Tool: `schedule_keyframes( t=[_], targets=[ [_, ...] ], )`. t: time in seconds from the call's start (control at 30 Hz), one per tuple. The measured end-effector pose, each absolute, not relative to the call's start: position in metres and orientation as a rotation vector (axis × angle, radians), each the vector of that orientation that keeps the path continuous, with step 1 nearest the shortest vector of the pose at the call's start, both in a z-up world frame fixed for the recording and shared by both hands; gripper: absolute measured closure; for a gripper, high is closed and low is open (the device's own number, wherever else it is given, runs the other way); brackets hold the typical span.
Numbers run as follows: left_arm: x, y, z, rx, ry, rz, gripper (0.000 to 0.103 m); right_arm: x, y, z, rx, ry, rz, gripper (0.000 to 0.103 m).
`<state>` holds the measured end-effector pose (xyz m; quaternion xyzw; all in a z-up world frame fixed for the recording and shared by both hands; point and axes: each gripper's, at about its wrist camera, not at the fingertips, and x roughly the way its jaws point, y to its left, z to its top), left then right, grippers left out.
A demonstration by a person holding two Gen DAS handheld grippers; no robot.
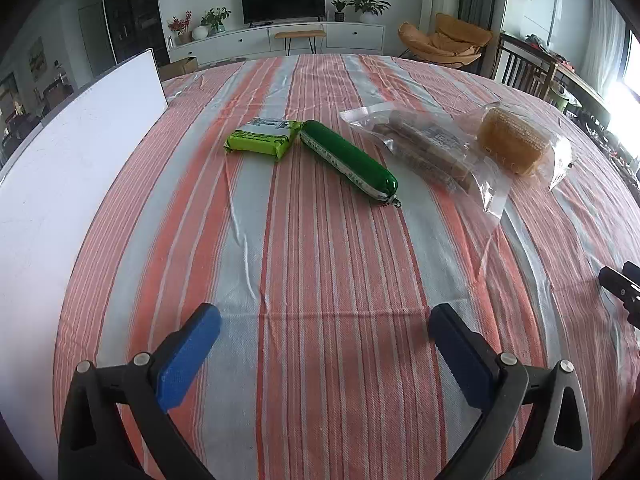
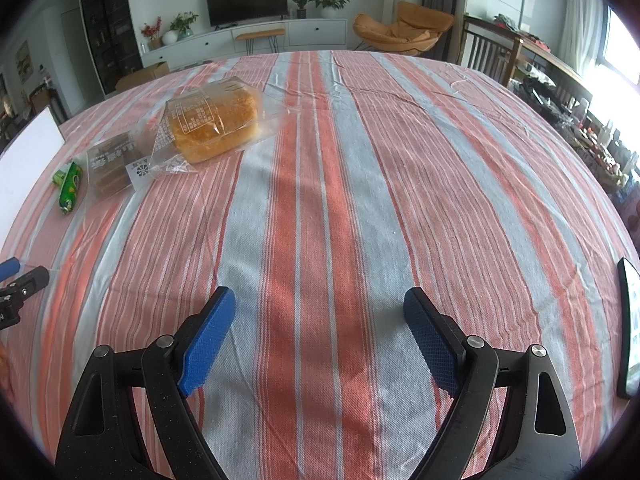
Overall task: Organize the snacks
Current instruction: 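Move both tools back over the table, then move the left tool down toward the green sausage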
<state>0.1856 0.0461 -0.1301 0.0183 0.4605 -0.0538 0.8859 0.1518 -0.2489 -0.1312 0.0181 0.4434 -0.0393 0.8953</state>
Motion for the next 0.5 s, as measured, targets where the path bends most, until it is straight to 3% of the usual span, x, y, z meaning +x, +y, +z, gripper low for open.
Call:
schedule_keyframes(
  t=[0.5],
  targets=[
    [0.1852, 0.0461, -0.1300, 0.038, 0.958, -0.112, 0.000, 0.1448, -0.2437, -0.1342, 0.040, 0.919, -0.076, 0.013]
  ],
)
